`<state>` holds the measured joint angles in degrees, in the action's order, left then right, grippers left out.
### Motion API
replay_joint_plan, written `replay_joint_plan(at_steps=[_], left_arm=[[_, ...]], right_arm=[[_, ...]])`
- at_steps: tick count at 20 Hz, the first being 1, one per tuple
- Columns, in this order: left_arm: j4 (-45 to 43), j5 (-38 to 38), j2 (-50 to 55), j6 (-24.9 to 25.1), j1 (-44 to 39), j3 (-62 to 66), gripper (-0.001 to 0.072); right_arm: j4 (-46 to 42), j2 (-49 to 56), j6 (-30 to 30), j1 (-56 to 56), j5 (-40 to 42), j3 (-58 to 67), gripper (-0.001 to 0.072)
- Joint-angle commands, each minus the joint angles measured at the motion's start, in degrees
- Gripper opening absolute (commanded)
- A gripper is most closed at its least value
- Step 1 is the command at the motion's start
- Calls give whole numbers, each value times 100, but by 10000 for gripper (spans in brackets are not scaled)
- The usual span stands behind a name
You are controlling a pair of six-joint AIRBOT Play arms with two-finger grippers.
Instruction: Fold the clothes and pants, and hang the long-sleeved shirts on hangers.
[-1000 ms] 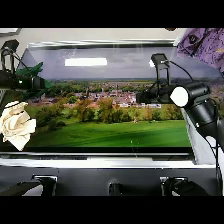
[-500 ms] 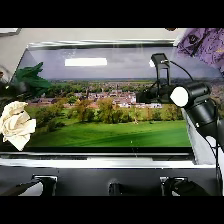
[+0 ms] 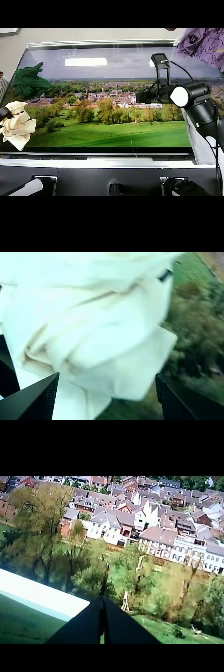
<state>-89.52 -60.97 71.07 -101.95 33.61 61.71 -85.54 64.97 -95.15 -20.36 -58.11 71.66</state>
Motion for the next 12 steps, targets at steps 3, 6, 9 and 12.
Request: replay_joint_plan(at_steps=[3,6,9,12], left_arm=[[-9,1333,654,-9,308,-385,720],[-4,1759,1040,-13,308,-385,720],[181,1541,1154,-11,308,-374,229],[866,791,1023,11,240,-341,22]], right_arm=[[0,-4,-2,-7,-7,4,28],[0,-4,-4,-7,-4,7,28],[-2,-4,-2,-7,0,4,28],[0,-4,-4,-7,-4,4,28]])
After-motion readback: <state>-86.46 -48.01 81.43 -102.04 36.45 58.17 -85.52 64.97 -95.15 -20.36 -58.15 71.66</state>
